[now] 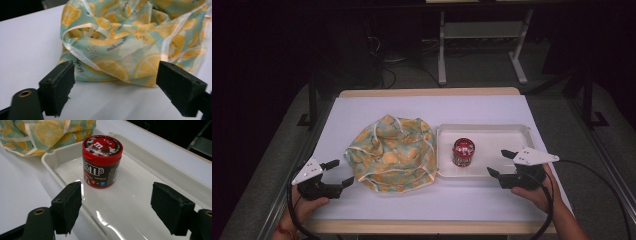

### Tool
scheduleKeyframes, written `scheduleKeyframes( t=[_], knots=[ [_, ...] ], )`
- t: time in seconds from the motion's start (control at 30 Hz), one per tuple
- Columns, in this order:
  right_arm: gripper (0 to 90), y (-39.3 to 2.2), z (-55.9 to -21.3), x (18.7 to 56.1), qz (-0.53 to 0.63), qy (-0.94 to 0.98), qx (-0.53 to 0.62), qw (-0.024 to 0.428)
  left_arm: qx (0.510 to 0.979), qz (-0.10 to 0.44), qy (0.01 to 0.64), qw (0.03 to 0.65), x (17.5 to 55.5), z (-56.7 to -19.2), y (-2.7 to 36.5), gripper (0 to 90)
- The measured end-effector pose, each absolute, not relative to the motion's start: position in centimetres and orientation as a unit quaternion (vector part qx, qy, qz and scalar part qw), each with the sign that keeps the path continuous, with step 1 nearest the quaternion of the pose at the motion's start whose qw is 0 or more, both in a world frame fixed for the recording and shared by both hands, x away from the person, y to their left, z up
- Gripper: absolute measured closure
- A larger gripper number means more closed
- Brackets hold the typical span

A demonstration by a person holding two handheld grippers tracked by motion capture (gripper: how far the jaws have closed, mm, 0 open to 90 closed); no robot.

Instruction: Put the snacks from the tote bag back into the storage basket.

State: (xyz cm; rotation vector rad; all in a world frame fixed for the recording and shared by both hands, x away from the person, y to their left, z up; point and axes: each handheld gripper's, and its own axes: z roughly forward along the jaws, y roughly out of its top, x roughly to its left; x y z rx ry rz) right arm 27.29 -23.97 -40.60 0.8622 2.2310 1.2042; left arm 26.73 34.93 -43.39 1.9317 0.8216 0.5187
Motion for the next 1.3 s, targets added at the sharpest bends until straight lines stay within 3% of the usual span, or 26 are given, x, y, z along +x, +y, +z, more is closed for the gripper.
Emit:
scheduleKeyframes(
  t=[1.3],
  knots=[
    [24.1,-24.8,-40.7,26.9,0.441,0.802,0.327,0.237,0.799,0.214,0.345,0.445,28.0,-43.5,34.0,15.1]
  ],
)
